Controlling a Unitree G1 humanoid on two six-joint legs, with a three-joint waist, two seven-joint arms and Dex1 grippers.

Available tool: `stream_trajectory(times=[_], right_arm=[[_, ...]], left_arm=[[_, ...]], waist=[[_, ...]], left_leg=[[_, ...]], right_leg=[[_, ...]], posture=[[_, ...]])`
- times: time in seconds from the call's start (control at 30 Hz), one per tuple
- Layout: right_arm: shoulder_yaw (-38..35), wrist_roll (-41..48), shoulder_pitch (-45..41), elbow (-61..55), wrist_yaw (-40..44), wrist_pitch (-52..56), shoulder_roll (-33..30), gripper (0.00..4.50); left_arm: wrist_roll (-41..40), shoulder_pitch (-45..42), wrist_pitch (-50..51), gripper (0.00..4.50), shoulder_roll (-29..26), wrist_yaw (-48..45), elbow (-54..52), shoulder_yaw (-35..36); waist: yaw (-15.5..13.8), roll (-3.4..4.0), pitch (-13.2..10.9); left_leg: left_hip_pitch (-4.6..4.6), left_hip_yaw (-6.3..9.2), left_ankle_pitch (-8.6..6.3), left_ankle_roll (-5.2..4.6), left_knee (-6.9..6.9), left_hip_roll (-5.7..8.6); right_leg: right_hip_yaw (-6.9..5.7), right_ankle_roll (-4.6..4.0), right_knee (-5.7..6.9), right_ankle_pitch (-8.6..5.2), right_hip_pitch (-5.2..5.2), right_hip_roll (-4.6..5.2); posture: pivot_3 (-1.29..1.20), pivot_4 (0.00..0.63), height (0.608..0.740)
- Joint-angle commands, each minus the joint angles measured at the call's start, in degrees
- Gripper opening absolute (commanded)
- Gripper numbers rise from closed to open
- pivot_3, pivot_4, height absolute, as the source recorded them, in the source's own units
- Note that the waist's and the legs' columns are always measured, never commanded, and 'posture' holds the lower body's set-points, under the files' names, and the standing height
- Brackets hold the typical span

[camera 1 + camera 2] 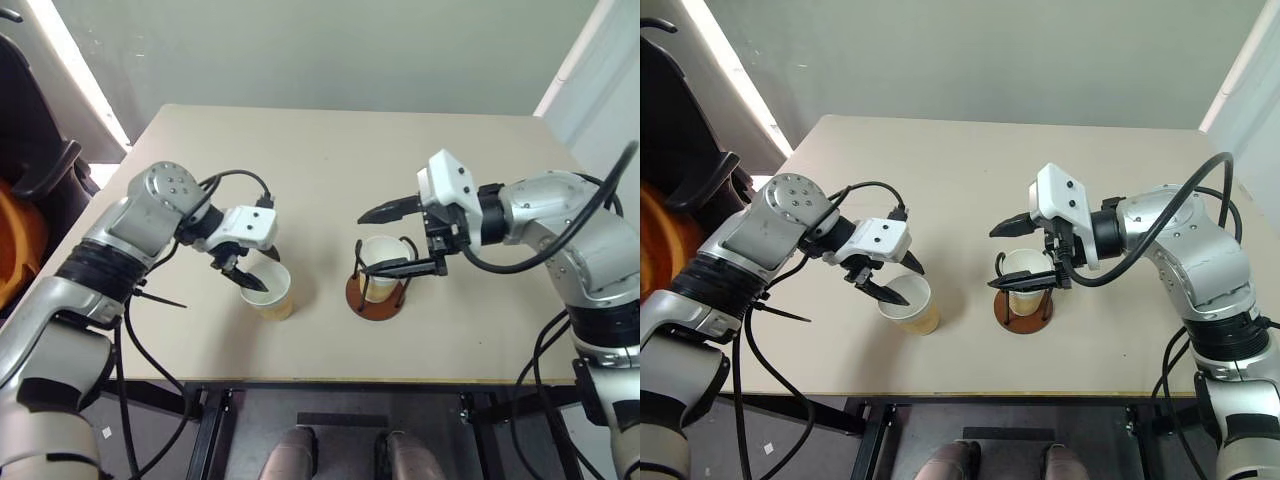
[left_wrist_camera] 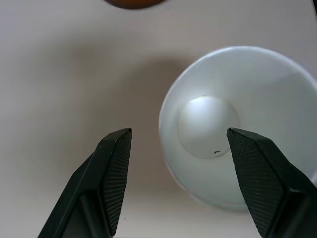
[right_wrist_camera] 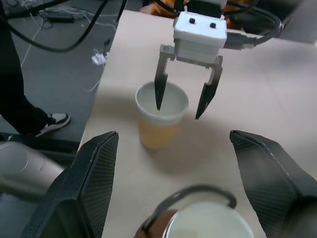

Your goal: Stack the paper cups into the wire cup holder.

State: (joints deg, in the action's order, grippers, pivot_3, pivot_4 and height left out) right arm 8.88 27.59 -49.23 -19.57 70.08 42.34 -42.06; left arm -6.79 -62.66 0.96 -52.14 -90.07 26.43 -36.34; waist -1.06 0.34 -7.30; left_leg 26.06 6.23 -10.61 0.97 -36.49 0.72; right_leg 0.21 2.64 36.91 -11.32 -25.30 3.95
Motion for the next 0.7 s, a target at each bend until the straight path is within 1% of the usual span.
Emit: stream_trajectory(times=[0.03,0.23,0.27,0.47,0.57,0.67,0.7], right_arm=[[-3.5,2.4,0.0,-2.8,-1.5,1.1,-1.2,3.75],[-4.1,3.6,1.2,-4.2,-2.6,1.6,-2.9,3.75],[-4.4,3.9,1.8,-4.7,-2.3,1.5,-3.8,3.75],[-8.0,5.8,4.2,-5.5,-1.0,1.5,-9.6,3.75],[-13.6,9.7,7.7,-5.5,2.1,3.6,-15.4,3.75],[-16.8,10.4,11.3,-4.4,4.0,3.1,-20.0,3.75],[-18.5,9.4,13.2,-2.9,4.4,1.9,-21.7,3.75]], left_arm=[[-0.6,-3.0,-2.1,2.39,-0.1,-2.4,0.6,-0.4],[-2.7,-4.2,-2.8,0.22,-0.5,-2.4,1.3,-2.2],[-3.8,-4.3,-2.5,0.02,-0.6,-2.4,1.1,-2.6],[-8.0,-5.6,-2.9,0.02,-1.6,-2.4,0.7,-5.0],[-15.2,-11.4,-1.8,0.02,-1.5,-2.4,0.9,-4.9],[-21.7,-16.7,-0.6,0.02,-0.7,-2.4,2.4,-4.6],[-28.8,-20.0,6.2,0.02,1.2,-2.4,2.3,-1.8]], waist=[[0.0,0.00,0.0],[0.0,0.00,0.0],[0.0,0.00,0.0],[-0.2,-0.01,0.0],[-0.8,-0.04,0.0],[-1.0,-0.05,0.0],[-1.1,-0.05,0.0]], left_leg=[[0.00,0.00,0.00,-0.02,0.00,0.00],[-0.02,-0.02,-0.01,-0.16,-0.05,0.00],[-0.01,-0.02,-0.01,-0.17,-0.06,0.00],[0.05,-0.06,0.01,-0.15,-0.17,0.01],[0.11,-0.05,0.01,-0.15,-0.23,0.02],[0.26,-0.06,0.05,-0.05,-0.37,0.02],[0.29,-0.09,0.04,-0.04,-0.41,0.06]], right_leg=[[0.00,0.02,0.00,0.01,0.00,0.00],[0.02,0.10,0.03,0.06,0.01,0.00],[0.02,0.10,0.03,0.06,0.01,0.00],[0.03,0.13,-0.01,0.07,0.04,0.01],[0.01,0.17,-0.01,0.09,0.05,0.00],[0.02,0.26,-0.13,0.13,0.04,0.00],[0.03,0.29,-0.13,0.12,0.04,0.01]], posture=[[0.00,0.150,0.740],[0.00,0.150,0.740],[0.00,0.150,0.740],[0.00,0.150,0.740],[0.00,0.150,0.740],[0.00,0.150,0.740],[0.00,0.150,0.740]])
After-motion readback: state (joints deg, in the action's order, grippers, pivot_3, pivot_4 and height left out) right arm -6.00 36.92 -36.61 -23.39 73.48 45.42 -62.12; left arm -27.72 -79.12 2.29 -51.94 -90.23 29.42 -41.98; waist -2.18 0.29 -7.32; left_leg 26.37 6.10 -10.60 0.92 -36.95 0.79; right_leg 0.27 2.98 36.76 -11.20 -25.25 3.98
